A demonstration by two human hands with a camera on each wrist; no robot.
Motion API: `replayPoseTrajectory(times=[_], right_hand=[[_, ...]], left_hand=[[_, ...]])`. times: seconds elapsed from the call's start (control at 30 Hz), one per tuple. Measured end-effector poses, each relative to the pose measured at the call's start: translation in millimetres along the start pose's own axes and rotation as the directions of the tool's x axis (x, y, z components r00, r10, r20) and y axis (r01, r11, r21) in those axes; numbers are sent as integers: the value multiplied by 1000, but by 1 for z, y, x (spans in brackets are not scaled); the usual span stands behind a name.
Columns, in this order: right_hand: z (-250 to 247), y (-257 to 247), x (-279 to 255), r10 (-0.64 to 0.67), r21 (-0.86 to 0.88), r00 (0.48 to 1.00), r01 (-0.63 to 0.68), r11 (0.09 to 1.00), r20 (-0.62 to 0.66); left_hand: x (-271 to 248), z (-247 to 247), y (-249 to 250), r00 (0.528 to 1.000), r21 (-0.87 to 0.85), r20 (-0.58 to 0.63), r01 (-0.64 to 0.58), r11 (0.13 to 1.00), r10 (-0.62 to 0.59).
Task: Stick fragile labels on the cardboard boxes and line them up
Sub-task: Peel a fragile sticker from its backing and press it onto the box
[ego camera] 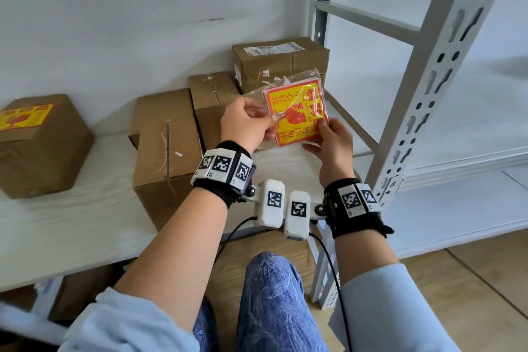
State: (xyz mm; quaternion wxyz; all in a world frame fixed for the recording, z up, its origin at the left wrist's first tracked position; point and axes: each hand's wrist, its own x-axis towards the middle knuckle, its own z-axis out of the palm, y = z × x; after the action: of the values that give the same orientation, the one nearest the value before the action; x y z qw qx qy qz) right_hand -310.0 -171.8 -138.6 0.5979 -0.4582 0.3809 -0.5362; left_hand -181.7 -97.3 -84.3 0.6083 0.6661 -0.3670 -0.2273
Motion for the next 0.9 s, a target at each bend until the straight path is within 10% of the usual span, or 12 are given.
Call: replayPoseTrajectory(times=[0.9], right_hand=[[-9, 5, 1, -14, 24, 986, 18, 1000, -165]], left_hand=[[-10, -23, 11, 953, 473, -85, -218, 854, 290]])
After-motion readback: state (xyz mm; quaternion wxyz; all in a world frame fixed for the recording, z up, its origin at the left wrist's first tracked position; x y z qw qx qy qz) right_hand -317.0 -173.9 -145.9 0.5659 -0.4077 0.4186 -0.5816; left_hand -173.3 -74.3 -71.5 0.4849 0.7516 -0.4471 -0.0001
